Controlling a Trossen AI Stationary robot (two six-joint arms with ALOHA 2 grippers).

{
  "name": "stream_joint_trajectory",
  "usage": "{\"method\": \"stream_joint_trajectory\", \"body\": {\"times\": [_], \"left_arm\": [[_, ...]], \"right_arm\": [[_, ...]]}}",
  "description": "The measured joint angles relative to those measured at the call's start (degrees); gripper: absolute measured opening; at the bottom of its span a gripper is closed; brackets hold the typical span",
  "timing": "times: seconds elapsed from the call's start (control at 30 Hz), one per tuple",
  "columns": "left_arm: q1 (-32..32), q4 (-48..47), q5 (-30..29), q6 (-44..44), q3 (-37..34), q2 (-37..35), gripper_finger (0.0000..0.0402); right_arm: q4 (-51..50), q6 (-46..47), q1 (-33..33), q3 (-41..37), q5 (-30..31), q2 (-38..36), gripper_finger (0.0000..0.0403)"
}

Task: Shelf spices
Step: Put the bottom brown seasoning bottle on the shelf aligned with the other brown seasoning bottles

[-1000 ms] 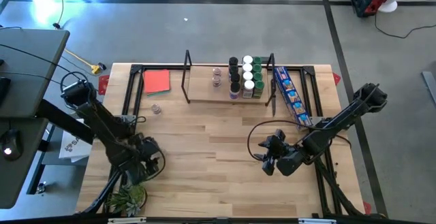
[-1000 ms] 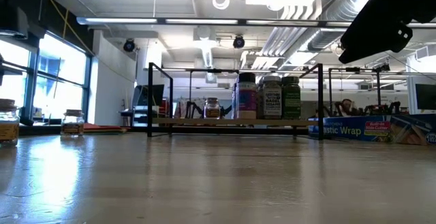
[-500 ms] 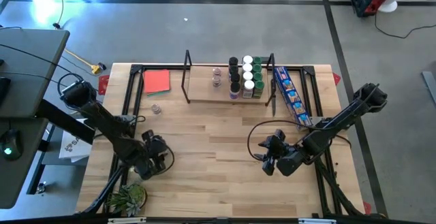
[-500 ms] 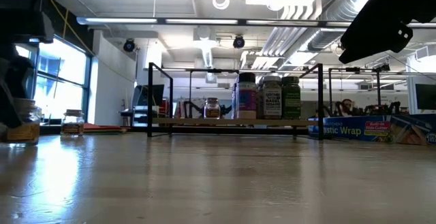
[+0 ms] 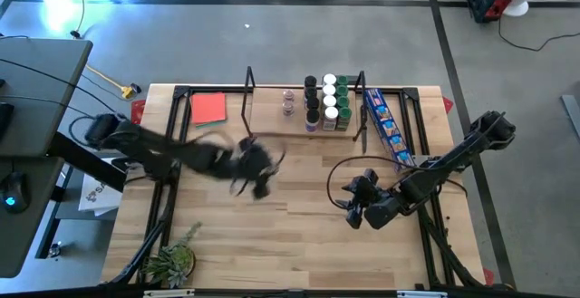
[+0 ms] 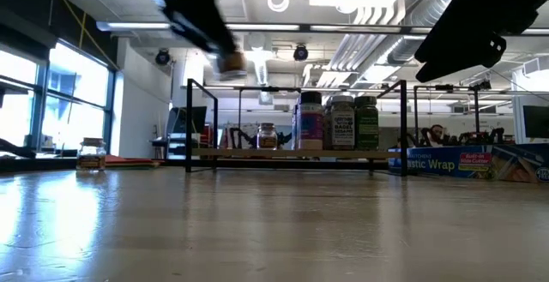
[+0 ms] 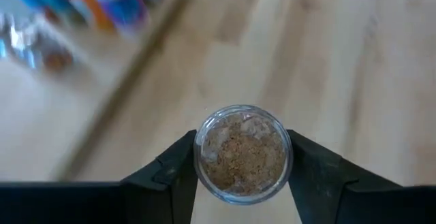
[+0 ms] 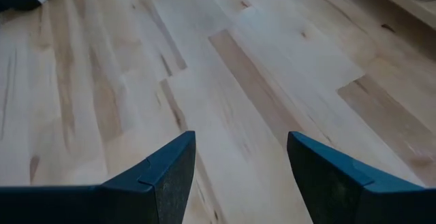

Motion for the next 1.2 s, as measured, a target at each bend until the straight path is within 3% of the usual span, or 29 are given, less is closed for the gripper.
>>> {"method": "stream_joint_trajectory", "body": {"times": [0.17,0.4,0.7,1.2], "left_arm": [[15.6,5.5,9.4,14.5,6.3,8.4,0.0173],[28.0,6.3,11.2,20.7,12.5,19.9,0.0173],[32.9,8.0,13.0,21.6,18.1,27.0,0.0206],[37.5,6.7,15.4,14.9,17.8,27.3,0.0215]], "right_arm": [[0.2,-0.4,-0.5,0.0,-0.1,0.0,0.0227],[0.1,0.0,0.5,0.0,-0.2,0.0,0.0227],[0.1,0.0,0.6,0.0,-0.2,0.0,0.0227],[0.1,0.0,0.6,0.0,-0.2,0.0,0.0227]]}}
